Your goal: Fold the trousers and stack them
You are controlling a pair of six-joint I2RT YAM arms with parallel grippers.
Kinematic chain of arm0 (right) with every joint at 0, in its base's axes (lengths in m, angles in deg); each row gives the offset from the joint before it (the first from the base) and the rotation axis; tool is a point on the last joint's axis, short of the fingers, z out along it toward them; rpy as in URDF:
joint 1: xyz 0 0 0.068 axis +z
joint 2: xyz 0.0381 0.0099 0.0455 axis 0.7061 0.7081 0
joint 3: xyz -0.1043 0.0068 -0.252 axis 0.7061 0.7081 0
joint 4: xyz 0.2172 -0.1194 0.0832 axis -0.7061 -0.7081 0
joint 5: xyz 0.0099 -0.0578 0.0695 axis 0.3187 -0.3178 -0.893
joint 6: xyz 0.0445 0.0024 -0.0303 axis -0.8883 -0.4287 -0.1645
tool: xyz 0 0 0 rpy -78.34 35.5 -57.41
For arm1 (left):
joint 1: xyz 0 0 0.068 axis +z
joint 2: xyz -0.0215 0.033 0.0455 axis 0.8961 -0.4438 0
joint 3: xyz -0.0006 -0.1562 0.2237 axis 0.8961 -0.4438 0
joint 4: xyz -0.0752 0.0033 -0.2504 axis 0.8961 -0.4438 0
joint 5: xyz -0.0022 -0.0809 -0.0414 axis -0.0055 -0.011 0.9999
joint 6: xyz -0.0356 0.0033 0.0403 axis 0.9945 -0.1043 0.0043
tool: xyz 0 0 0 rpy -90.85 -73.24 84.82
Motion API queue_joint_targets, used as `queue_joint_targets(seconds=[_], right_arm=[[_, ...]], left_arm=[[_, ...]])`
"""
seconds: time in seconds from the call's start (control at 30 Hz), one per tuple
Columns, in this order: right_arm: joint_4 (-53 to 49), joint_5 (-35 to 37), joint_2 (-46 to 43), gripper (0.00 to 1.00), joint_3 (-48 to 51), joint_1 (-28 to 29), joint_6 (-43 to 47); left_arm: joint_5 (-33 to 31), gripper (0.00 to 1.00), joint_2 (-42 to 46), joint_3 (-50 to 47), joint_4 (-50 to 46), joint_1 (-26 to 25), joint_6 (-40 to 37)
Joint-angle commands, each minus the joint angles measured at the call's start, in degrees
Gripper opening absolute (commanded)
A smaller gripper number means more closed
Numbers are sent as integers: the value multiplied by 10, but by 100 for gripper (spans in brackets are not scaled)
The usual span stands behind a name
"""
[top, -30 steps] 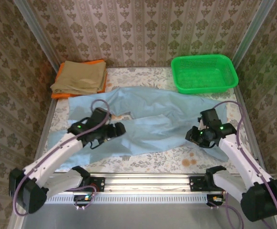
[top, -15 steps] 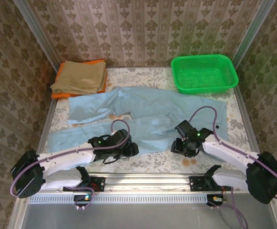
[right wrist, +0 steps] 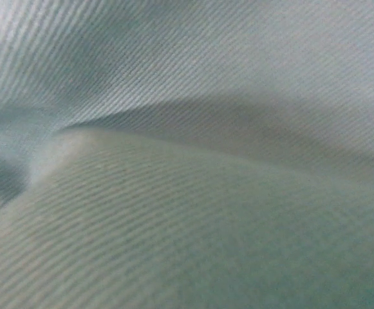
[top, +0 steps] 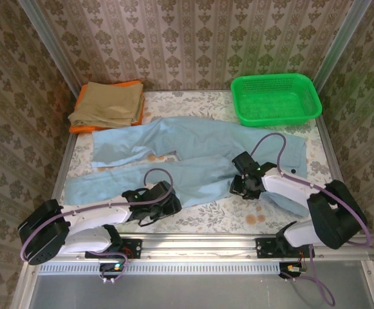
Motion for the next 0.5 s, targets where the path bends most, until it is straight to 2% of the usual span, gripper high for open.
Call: queue_joint_targets(seconds=[0.0, 0.1, 0.2, 0.3, 0.47], right_arm=[[11, 35, 28, 25, 0, -3, 14], [4, 31, 12, 14, 2, -1, 18], [-18, 36, -7, 1, -6, -1, 28], [-55, 27, -39, 0, -19, 1, 38], [-131, -5, -110, 0, -16, 35, 20]], left_arm=[[-31, 48, -12, -46, 18, 17, 14], [-28, 32, -2, -66, 24, 35, 3], [-27, 19, 25, -67, 4, 63, -27], [-34, 0, 63, -52, -48, 97, -63], [-10, 0, 143, -40, -110, 183, -136]])
